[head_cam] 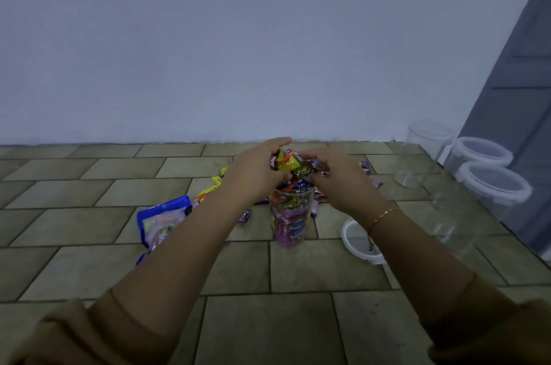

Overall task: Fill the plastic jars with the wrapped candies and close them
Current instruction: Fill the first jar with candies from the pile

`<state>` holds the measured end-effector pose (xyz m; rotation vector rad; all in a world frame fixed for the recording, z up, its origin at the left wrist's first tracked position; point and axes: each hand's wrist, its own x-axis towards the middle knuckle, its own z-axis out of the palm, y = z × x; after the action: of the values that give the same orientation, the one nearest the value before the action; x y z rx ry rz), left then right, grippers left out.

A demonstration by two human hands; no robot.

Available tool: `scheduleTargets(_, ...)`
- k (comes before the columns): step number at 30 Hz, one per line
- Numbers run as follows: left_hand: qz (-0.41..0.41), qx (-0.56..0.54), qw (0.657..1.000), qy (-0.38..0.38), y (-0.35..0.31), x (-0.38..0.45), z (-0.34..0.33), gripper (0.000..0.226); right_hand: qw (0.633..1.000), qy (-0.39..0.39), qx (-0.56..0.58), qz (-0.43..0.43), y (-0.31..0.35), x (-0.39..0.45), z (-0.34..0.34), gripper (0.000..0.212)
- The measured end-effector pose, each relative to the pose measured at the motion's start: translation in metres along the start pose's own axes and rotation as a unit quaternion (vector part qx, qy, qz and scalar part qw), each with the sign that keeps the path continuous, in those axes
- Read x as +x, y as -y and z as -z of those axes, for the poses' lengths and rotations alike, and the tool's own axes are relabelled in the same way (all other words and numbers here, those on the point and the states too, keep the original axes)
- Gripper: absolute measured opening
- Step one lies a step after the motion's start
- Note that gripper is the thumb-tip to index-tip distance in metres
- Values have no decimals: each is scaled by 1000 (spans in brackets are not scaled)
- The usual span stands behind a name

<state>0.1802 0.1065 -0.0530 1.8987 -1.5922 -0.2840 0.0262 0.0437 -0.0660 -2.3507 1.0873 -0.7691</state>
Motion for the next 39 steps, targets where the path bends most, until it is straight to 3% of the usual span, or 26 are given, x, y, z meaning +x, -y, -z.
scheduleTargets(3,12,-57,998,19,4,0,-2,79,1000,16,9,16,-3,1,-3,46)
scheduleTargets(6,15,-58,997,39,9,-3,-6,75,998,26,-37,45,-1,0,-5,44)
scheduleTargets(11,-64,116,991,38,10,-7,-10,37,994,53,-38,83,-2,-11,-21,42)
scheduleTargets(17,-68,253,962,74,16,-9,-16,37,980,59,-170,85,-14,-16,-33,101)
scheduleTargets(21,-78,258,959,84,18,-8,-17,37,985,49,-142,88,-8,-14,-29,75)
scheduleTargets(24,-82,243,965,63,24,-10,-22,55,989,50,-94,99,-13,-12,-28,71)
scheduleTargets(28,-84,140,986,29,34,-18,-31,62,992,-51,94,61,-23,-18,-23,50)
scheduleTargets(32,-89,54,994,14,38,-22,-32,63,990,-123,67,4,-43,-20,-25,39)
scheduleTargets(35,-67,28,997,11,35,-21,-30,87,990,-40,-90,-96,-65,-16,-26,31)
scheduleTargets(37,-26,-32,999,19,34,-19,-31,111,953,72,-244,-163,-73,-22,-27,48)
scheduleTargets(39,15,-108,994,29,33,-19,-34,128,912,156,-313,-214,-81,-29,-34,55)
